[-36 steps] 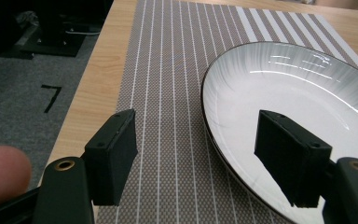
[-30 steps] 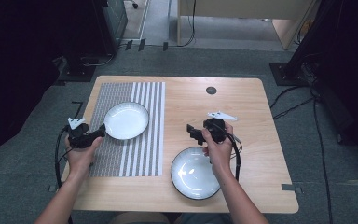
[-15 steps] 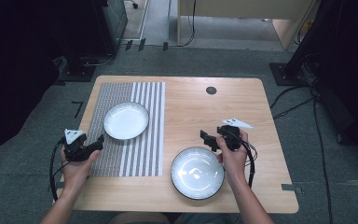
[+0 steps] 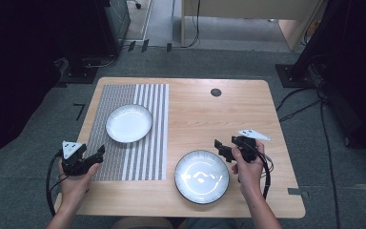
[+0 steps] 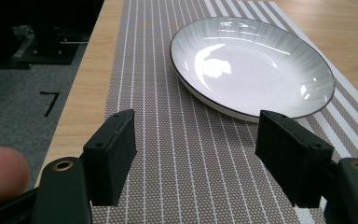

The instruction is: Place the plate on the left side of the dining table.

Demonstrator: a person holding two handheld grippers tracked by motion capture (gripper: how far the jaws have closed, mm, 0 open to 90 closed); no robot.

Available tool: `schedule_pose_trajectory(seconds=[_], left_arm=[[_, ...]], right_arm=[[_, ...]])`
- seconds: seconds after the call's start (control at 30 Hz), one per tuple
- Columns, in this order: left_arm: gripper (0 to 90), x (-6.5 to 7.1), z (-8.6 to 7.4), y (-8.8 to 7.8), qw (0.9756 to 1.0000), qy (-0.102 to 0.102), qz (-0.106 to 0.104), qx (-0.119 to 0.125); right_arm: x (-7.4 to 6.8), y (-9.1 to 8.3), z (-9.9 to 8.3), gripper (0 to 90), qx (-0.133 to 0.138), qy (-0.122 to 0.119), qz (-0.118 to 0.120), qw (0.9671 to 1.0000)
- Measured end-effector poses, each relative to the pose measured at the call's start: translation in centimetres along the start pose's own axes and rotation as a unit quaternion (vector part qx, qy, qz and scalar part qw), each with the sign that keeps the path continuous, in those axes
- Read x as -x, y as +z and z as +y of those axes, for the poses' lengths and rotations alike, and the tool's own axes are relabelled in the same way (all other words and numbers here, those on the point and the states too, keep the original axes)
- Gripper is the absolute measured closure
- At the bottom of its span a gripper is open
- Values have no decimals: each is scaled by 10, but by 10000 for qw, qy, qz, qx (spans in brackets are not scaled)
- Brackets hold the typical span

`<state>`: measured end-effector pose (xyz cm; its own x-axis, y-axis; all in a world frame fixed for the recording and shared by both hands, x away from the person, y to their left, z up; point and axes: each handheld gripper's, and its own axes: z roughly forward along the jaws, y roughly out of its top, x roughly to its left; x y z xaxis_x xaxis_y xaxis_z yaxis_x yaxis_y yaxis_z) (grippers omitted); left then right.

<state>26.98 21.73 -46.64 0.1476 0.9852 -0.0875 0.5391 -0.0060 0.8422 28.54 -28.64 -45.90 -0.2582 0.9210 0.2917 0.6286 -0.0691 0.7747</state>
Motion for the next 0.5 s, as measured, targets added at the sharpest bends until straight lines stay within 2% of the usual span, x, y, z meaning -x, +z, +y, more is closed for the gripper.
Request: schedule_pose_trajectory(seconds=[0.2, 0.5], left_arm=[[289, 3, -10, -4, 10000, 58, -10, -42], [288, 0, -27, -12, 9998, 133, 42, -121]], right_arm=[[10, -10, -5, 241, 64, 75, -61, 9999], [26, -24, -16, 241, 85, 187, -195, 9996]])
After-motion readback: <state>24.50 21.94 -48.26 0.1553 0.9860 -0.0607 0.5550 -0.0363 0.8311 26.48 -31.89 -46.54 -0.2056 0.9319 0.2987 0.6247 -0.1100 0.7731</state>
